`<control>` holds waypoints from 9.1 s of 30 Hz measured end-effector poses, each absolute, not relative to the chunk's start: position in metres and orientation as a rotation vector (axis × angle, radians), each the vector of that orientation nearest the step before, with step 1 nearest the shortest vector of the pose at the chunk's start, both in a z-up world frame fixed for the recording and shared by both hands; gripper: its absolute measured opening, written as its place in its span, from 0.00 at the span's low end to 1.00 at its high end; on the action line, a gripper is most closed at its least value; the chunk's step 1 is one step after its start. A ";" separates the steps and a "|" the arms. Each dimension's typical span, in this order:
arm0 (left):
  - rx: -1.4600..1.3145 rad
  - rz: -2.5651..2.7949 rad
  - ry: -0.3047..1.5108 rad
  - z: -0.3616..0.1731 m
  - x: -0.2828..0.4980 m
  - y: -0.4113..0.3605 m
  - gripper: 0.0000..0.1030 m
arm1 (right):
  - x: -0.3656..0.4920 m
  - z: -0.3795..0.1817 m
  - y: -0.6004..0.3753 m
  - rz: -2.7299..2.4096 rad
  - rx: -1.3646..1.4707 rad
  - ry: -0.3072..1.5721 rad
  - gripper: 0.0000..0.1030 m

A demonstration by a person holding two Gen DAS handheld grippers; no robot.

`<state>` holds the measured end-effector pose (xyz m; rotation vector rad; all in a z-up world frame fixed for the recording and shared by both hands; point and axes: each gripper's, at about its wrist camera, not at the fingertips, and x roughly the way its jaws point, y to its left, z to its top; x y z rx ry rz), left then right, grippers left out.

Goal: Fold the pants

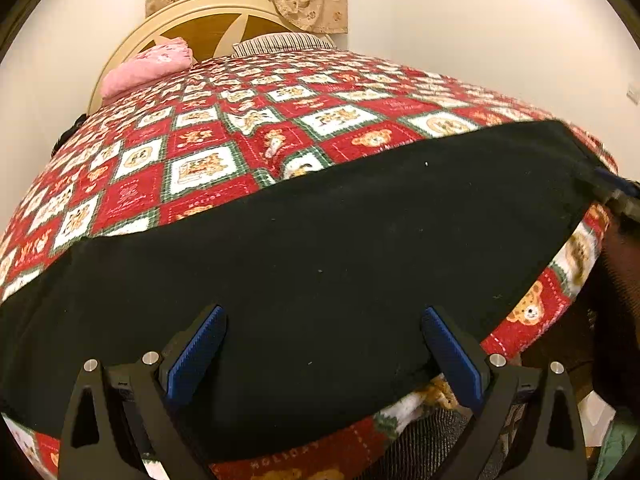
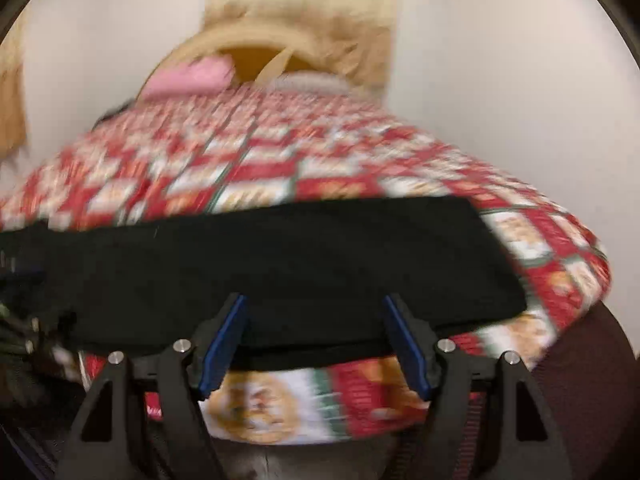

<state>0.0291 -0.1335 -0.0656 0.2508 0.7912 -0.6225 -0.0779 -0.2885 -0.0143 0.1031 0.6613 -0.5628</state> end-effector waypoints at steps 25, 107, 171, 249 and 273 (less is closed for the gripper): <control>0.148 -0.513 0.734 -0.042 0.041 -0.107 0.96 | -0.112 -0.023 -0.389 -0.860 0.327 0.607 0.51; 0.193 -0.417 0.808 -0.067 0.080 -0.101 0.96 | 0.055 -0.016 -0.246 -0.362 0.001 0.717 0.32; -0.002 0.250 0.713 -0.030 0.100 0.164 0.96 | 0.057 -0.030 -0.054 0.182 -0.021 0.618 0.55; 0.211 -0.758 0.649 -0.006 0.016 -0.121 0.81 | -0.041 0.006 -0.289 -0.310 0.313 0.553 0.55; -0.010 -0.223 0.701 -0.011 0.099 0.015 0.81 | -0.005 -0.015 -0.230 -0.207 0.027 0.673 0.27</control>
